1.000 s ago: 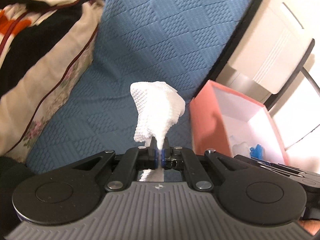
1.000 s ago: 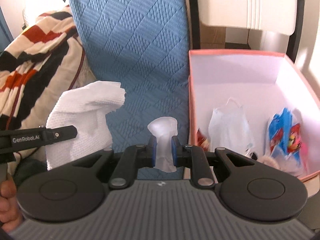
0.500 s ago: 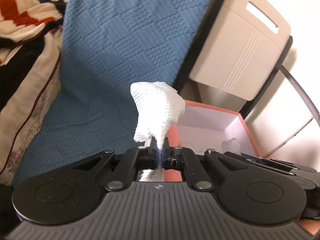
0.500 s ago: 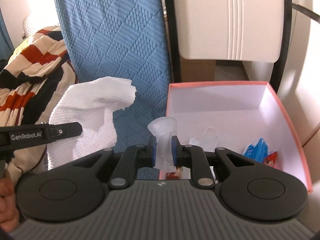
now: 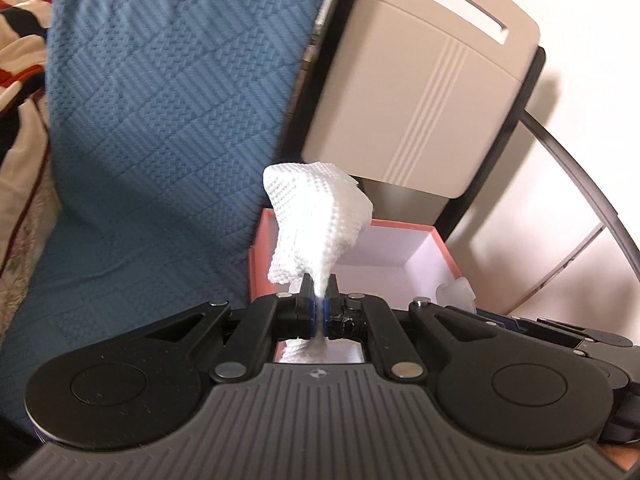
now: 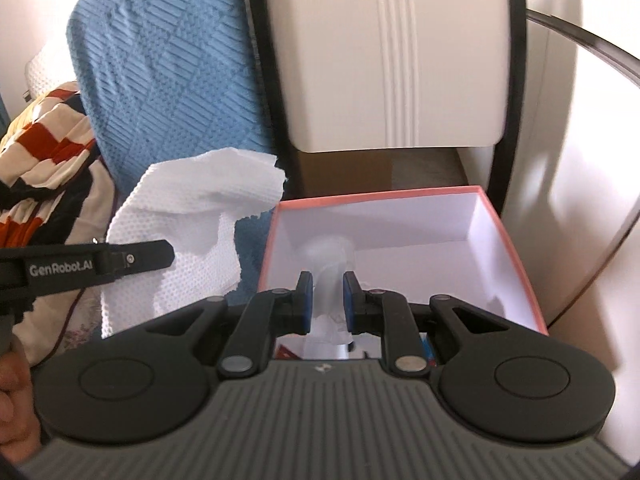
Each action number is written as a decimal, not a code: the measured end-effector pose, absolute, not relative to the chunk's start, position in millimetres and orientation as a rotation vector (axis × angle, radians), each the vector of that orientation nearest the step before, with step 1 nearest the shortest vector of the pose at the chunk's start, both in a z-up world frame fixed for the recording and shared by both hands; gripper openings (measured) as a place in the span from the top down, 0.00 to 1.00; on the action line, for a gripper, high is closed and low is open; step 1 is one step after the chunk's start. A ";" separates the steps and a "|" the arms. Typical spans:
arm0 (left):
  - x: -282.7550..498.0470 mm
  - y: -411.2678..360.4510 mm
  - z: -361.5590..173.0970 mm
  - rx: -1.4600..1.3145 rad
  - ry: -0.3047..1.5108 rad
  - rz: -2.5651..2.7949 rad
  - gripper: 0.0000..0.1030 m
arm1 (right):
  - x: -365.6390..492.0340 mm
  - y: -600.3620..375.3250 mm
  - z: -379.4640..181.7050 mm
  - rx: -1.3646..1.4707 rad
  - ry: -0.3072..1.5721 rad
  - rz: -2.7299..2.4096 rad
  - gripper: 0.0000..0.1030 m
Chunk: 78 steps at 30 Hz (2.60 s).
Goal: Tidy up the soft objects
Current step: 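Carry the tissue and plastic piece with both tools over the pink box, then lower both held items into the pink box and open both tools, then withdraw both open tools up and away from the pink box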
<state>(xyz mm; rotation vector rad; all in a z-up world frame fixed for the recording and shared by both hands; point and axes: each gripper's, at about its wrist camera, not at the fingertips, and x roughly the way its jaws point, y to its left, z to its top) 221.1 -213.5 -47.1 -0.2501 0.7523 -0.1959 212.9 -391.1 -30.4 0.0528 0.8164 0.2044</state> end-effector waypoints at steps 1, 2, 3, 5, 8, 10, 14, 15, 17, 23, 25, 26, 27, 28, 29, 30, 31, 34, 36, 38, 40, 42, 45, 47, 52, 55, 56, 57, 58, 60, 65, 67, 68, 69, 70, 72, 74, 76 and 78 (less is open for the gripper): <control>223.6 -219.2 -49.1 -0.248 0.755 -0.201 0.95 | 213.6 -396.8 -31.9 0.055 0.818 0.198 0.81; 226.3 -223.6 -50.0 -0.246 0.759 -0.206 0.95 | 215.0 -401.3 -33.6 0.058 0.821 0.191 0.81; 229.4 -229.1 -52.5 -0.245 0.765 -0.210 0.95 | 216.3 -405.7 -35.6 0.061 0.824 0.185 0.81; 234.6 -238.4 -58.8 -0.240 0.776 -0.218 0.95 | 218.3 -415.6 -40.8 0.067 0.833 0.174 0.81; 240.6 -251.6 -70.9 -0.235 0.797 -0.227 0.95 | 222.2 -430.7 -50.6 0.075 0.851 0.157 0.81; 244.7 -259.2 -80.2 -0.228 0.814 -0.229 0.95 | 225.3 -439.2 -58.3 0.078 0.864 0.146 0.81; 252.3 -271.3 -99.9 -0.220 0.852 -0.233 0.95 | 233.7 -452.2 -76.4 0.081 0.898 0.127 0.81; 254.6 -273.9 -104.5 -0.220 0.864 -0.235 0.95 | 235.5 -455.4 -81.9 0.084 0.908 0.123 0.81; 258.4 -280.1 -114.6 -0.216 0.885 -0.234 0.95 | 237.6 -460.9 -93.1 0.089 0.929 0.117 0.81; 270.0 -293.3 -141.3 -0.213 0.949 -0.240 0.95 | 247.2 -475.5 -125.7 0.117 0.996 0.103 0.81; 272.9 -295.9 -152.9 -0.222 0.978 -0.244 0.95 | 251.3 -477.6 -136.1 0.121 1.015 0.097 0.81; 274.2 -297.4 -157.4 -0.219 0.988 -0.242 0.95 | 251.4 -478.1 -141.6 0.120 1.025 0.093 0.81; 274.8 -298.4 -162.6 -0.221 1.005 -0.232 0.95 | 252.8 -479.1 -146.6 0.120 1.037 0.090 0.81; 275.3 -299.3 -169.2 -0.225 1.021 -0.228 0.95 | 253.6 -479.5 -151.8 0.120 1.051 0.088 0.81; 276.1 -299.5 -174.8 -0.230 1.036 -0.226 0.95 | 252.8 -480.5 -158.3 0.120 1.064 0.084 0.81; 276.5 -300.5 -180.8 -0.232 1.052 -0.223 0.95 | 253.6 -481.0 -163.1 0.119 1.075 0.081 0.81; 276.6 -301.8 -187.2 -0.232 1.067 -0.219 0.95 | 253.6 -482.5 -169.2 0.118 1.088 0.078 0.81; 276.6 -305.6 -201.8 -0.220 1.098 -0.219 0.95 | 255.5 -485.2 -183.5 0.129 1.122 0.070 0.81; 275.4 -307.2 -207.0 -0.213 1.107 -0.220 0.95 | 256.1 -487.0 -189.9 0.149 1.130 0.072 0.81; 274.8 -308.3 -210.1 -0.213 1.116 -0.222 0.95 | 257.2 -487.4 -194.1 0.154 1.140 0.069 0.80; 275.1 -309.6 -210.3 -0.209 1.119 -0.224 0.95 | 257.7 -488.7 -195.7 0.162 1.141 0.067 0.80; 276.7 -310.3 -210.0 -0.207 1.129 -0.227 0.94 | 258.7 -489.3 -193.8 0.177 1.138 0.071 0.77; 276.4 -310.3 -206.5 -0.204 1.134 -0.225 0.75 | 257.0 -493.3 -185.1 0.178 1.125 0.069 0.68; 273.8 -309.3 -200.0 -0.214 1.118 -0.236 0.62 | 257.0 -494.8 -180.5 0.188 1.123 0.065 0.67; 268.6 -307.9 -175.5 -0.214 1.071 -0.251 0.56 | 253.5 -497.5 -164.5 0.216 1.098 0.077 0.63; 263.6 -303.7 -156.4 -0.224 1.037 -0.259 0.55 | 250.0 -496.3 -150.2 0.202 1.068 0.068 0.58; 262.8 -302.8 -150.1 -0.228 1.027 -0.262 0.55 | 248.2 -496.6 -144.7 0.200 1.053 0.069 0.58; 260.5 -301.7 -143.4 -0.228 1.016 -0.268 0.55 | 246.5 -497.4 -139.1 0.200 1.041 0.066 0.58; 257.6 -301.0 -135.9 -0.226 1.002 -0.273 0.55 | 245.1 -498.3 -134.9 0.201 1.033 0.063 0.58; 253.3 -299.7 -123.0 -0.219 0.980 -0.277 0.55 | 240.3 -499.8 -121.4 0.203 1.008 0.063 0.58; 235.2 -293.4 -87.2 -0.205 0.916 -0.302 0.55 | 224.2 -499.2 -81.4 0.197 0.933 0.054 0.58; 226.7 -290.9 -73.8 -0.200 0.892 -0.311 0.55 | 216.6 -497.4 -66.9 0.192 0.906 0.052 0.58; 221.5 -288.6 -66.4 -0.199 0.879 -0.317 0.55 | 211.6 -495.8 -59.0 0.189 0.891 0.050 0.58; 216.9 -287.9 -60.3 -0.196 0.868 -0.323 0.55 | 207.2 -494.4 -52.6 0.188 0.879 0.049 0.58; 212.2 -286.4 -54.3 -0.193 0.858 -0.329 0.55 | 201.2 -492.3 -44.5 0.187 0.864 0.050 0.58; 202.1 -282.5 -42.6 -0.186 0.836 -0.337 0.55 | 190.9 -488.8 -32.0 0.184 0.843 0.051 0.58; 192.4 -277.8 -32.5 -0.182 0.821 -0.343 0.55 | 179.6 -483.1 -17.9 0.170 0.831 0.051 0.58; 182.1 -271.9 -23.5 -0.184 0.806 -0.355 0.55 | 169.3 -479.5 -6.3 0.168 0.810 0.051 0.58; 172.8 -265.2 -15.8 -0.184 0.793 -0.364 0.55 | 157.0 -474.7 6.8 0.174 0.790 0.048 0.58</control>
